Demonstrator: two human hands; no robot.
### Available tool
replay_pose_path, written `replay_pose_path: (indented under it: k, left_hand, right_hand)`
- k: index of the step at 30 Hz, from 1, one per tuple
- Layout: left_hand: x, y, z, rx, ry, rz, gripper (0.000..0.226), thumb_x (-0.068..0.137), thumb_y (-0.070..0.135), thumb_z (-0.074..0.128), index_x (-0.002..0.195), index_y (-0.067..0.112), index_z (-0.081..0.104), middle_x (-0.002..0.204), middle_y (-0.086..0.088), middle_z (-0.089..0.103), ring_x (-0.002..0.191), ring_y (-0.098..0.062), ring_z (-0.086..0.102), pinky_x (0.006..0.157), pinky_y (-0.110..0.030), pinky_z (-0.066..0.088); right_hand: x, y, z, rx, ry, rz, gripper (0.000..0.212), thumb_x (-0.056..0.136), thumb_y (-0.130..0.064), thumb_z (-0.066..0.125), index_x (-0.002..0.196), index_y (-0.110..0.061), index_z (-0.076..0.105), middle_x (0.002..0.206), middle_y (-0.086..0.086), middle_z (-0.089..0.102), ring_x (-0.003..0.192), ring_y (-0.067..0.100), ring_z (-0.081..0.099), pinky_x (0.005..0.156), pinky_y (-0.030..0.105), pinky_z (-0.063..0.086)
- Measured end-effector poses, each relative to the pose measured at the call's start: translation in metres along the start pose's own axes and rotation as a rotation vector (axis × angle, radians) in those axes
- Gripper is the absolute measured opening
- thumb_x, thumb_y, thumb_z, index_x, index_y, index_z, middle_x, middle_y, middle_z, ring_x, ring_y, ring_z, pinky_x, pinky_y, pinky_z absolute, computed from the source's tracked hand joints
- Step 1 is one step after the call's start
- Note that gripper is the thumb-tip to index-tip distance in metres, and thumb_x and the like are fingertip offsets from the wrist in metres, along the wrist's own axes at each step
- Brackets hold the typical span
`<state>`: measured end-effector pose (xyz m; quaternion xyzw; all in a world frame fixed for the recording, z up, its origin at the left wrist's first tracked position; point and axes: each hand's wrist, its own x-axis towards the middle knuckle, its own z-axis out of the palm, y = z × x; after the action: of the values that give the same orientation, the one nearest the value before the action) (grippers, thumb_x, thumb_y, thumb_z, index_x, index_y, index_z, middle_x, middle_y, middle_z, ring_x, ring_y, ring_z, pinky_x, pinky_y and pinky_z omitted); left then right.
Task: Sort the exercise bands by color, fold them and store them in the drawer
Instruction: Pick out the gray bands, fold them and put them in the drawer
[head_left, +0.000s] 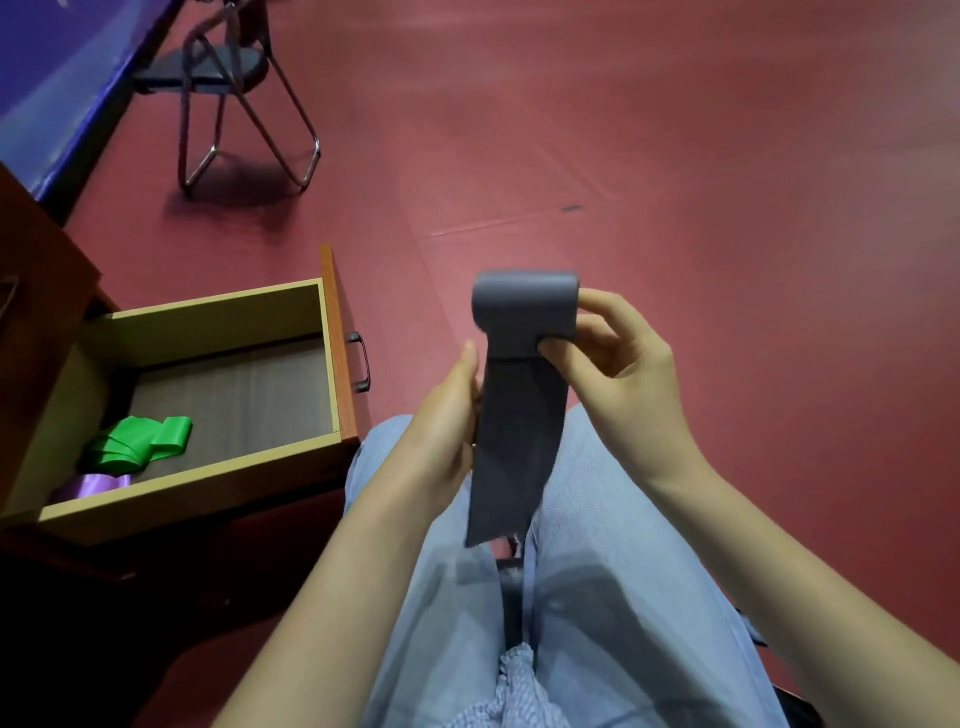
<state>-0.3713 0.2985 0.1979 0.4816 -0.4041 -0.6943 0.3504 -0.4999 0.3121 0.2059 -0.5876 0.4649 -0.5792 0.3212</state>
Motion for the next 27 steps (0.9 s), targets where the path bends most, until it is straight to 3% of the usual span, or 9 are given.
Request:
replay_pose_path:
  k: [4,9,14,17,19,21,23,25,27]
  left_hand:
    - [-0.001,-0.001,-0.004,-0.229,-0.061,-0.039,0.058,0.093,0.055,0.022,0.102,0.015,0.064,0.097,-0.005,0.070,0.091,-0.018,0.065,0.084,-0.036,0.050]
    - [-0.006,-0.004,-0.016,-0.273,-0.191,-0.092,0.064,0.084,0.064,0.031,0.092,0.015,0.071,0.092,-0.005,0.072,0.084,-0.016,0.068,0.080,-0.032,0.048]
    - [-0.007,-0.009,-0.013,-0.075,-0.146,-0.045,0.032,0.080,0.035,0.057,0.099,0.012,0.069,0.097,-0.010,0.070,0.087,-0.020,0.067,0.079,-0.033,0.056]
    - [-0.008,-0.010,-0.008,-0.018,-0.101,-0.009,0.034,0.088,0.027,0.052,0.111,0.003,0.061,0.106,-0.017,0.067,0.098,-0.028,0.065,0.088,-0.042,0.053]
    - [-0.007,-0.010,-0.006,0.023,-0.068,0.044,0.027,0.089,0.025,0.053,0.107,0.007,0.062,0.099,-0.009,0.069,0.088,-0.018,0.065,0.083,-0.030,0.053]
    - [-0.005,-0.010,-0.004,0.011,-0.023,0.082,0.021,0.089,0.023,0.053,0.102,0.010,0.062,0.093,-0.004,0.069,0.079,-0.012,0.065,0.073,-0.022,0.054]
    - [-0.002,-0.011,-0.002,-0.012,0.039,0.107,0.025,0.088,0.021,0.054,0.107,0.007,0.060,0.100,-0.009,0.069,0.086,-0.017,0.065,0.076,-0.025,0.054]
    - [-0.001,-0.011,0.001,-0.021,0.076,0.136,0.028,0.088,0.018,0.055,0.112,0.003,0.058,0.106,-0.015,0.067,0.093,-0.023,0.064,0.081,-0.029,0.053]
    - [-0.001,-0.011,0.004,-0.026,0.069,0.161,0.025,0.087,0.015,0.055,0.110,0.004,0.058,0.104,-0.015,0.066,0.089,-0.022,0.063,0.078,-0.028,0.054]
  right_hand:
    - [-0.005,0.010,-0.001,-0.216,-0.075,-0.126,0.030,0.079,-0.007,0.058,0.099,-0.028,0.060,0.089,-0.034,0.061,0.087,-0.003,0.060,0.082,0.020,0.051]
    - [-0.012,0.022,-0.008,-0.284,-0.155,-0.225,0.028,0.077,0.000,0.056,0.101,-0.011,0.066,0.098,-0.012,0.061,0.091,0.007,0.060,0.083,0.024,0.050]
    - [-0.012,0.017,-0.010,-0.144,-0.228,0.029,0.046,0.075,0.014,0.060,0.089,-0.030,0.065,0.104,-0.018,0.061,0.105,-0.002,0.058,0.095,0.014,0.043]
    - [-0.012,0.015,-0.011,-0.052,-0.275,0.157,0.050,0.083,0.010,0.054,0.101,-0.036,0.057,0.113,-0.019,0.058,0.107,-0.007,0.055,0.090,0.011,0.045]
    - [-0.015,0.016,-0.013,0.147,-0.194,0.254,0.053,0.086,0.011,0.047,0.112,-0.035,0.050,0.116,-0.015,0.057,0.101,-0.007,0.058,0.084,0.014,0.050]
    - [-0.017,0.019,-0.017,0.296,-0.109,0.406,0.043,0.089,0.001,0.046,0.116,-0.033,0.048,0.119,-0.010,0.058,0.098,-0.001,0.062,0.083,0.019,0.054]
    - [-0.020,0.021,-0.016,0.266,-0.211,0.572,0.025,0.091,-0.022,0.049,0.114,-0.028,0.054,0.120,0.002,0.063,0.098,0.007,0.064,0.082,0.023,0.054]
    - [-0.024,0.026,-0.015,0.187,-0.353,0.659,0.034,0.085,-0.038,0.052,0.110,-0.017,0.060,0.115,0.013,0.066,0.095,0.014,0.066,0.083,0.027,0.052]
    - [-0.027,0.026,-0.013,0.185,-0.394,0.641,0.031,0.082,-0.039,0.054,0.104,-0.019,0.064,0.103,0.005,0.070,0.090,0.016,0.067,0.083,0.031,0.052]
